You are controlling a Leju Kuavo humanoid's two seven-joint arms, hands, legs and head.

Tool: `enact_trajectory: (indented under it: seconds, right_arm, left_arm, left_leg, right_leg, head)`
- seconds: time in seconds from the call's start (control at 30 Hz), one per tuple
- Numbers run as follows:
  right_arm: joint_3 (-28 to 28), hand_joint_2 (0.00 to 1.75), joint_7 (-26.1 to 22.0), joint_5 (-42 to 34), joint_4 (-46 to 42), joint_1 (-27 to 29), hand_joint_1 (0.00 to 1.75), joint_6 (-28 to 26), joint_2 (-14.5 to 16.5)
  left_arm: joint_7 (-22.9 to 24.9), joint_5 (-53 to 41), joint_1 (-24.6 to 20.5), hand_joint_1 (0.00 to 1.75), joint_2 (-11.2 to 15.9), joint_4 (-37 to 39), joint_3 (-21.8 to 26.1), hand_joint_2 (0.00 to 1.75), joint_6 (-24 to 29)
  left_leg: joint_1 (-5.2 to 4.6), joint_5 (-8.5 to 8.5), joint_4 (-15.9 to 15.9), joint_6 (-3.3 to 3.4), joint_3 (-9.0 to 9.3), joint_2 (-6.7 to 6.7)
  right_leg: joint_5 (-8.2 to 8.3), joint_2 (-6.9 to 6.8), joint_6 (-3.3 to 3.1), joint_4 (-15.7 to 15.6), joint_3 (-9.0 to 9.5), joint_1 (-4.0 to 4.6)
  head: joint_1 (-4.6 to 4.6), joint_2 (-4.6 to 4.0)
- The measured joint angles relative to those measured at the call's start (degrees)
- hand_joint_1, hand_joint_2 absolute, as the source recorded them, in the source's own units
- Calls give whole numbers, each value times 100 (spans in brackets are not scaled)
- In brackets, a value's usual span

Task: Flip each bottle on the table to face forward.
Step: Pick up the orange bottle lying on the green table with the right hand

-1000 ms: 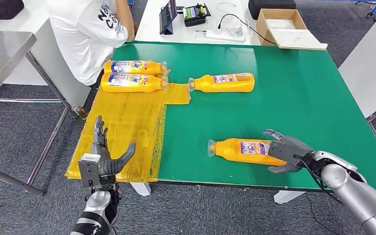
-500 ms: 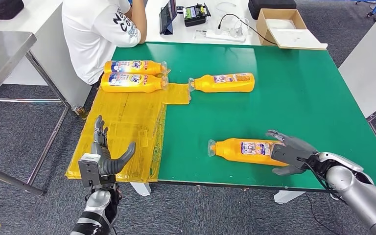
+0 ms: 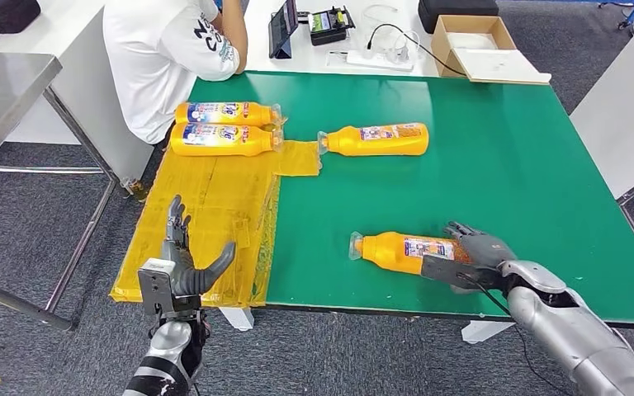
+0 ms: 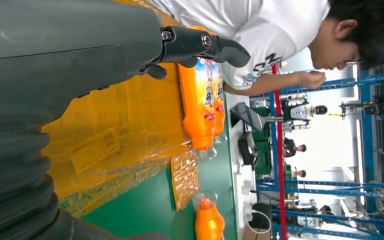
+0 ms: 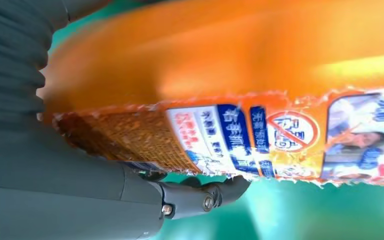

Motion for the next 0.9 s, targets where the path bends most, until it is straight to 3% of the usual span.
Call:
enact_trajectory:
  seconds: [0.2, 0.53, 0.57, 0.67, 0.7, 0.77, 0.9]
  right_arm:
    - [25, 175, 93, 332, 516, -216, 0, -99, 319]
    - [25, 175, 150, 476, 765, -314, 0, -129, 523]
    - [24, 175, 150, 487, 776, -315, 13, -136, 536]
    - [7, 175, 126, 509, 798, -315, 135, -183, 576]
    - [-10, 175, 98, 513, 799, -308, 166, -210, 589]
    - [-63, 175, 28, 514, 796, -267, 175, -276, 620]
    - [-317, 175, -123, 430, 657, -64, 175, -515, 685]
  left_arm:
    - [-8, 21, 0, 0, -33, 34, 10, 175, -31]
    - [-12, 22, 0, 0, -50, 37, 32, 175, -37]
    - [-13, 22, 1, 0, -50, 37, 33, 175, -40]
    - [-14, 21, 1, 0, -50, 37, 33, 175, -65]
    - [-14, 20, 1, 0, -50, 37, 33, 175, -75]
    - [-14, 14, 2, 0, -50, 37, 33, 175, -93]
    - [-10, -6, 18, 0, -52, 32, 35, 175, -127]
  left_leg:
    - [-1, -2, 0, 1, 18, 1]
    - [-1, -2, 0, 2, 41, 13]
    - [-1, -2, 0, 2, 42, 14]
    - [-1, -2, 0, 1, 46, 20]
    - [-1, -1, 0, 1, 46, 21]
    - [-1, -1, 0, 1, 47, 22]
    - [-1, 1, 0, 2, 44, 20]
  right_leg:
    - [0, 0, 0, -2, 17, -1]
    - [8, 4, 2, -2, 33, 0]
    - [8, 5, 1, -2, 34, 0]
    - [9, 8, 0, -2, 35, 0]
    - [10, 9, 0, -2, 35, 0]
    - [10, 10, -1, -2, 35, 0]
    - [10, 8, 0, -2, 36, 0]
  head:
    - [1, 0]
    - [1, 0]
    - [1, 0]
    - [1, 0]
    - [1, 0]
    - [1, 0]
    - [1, 0]
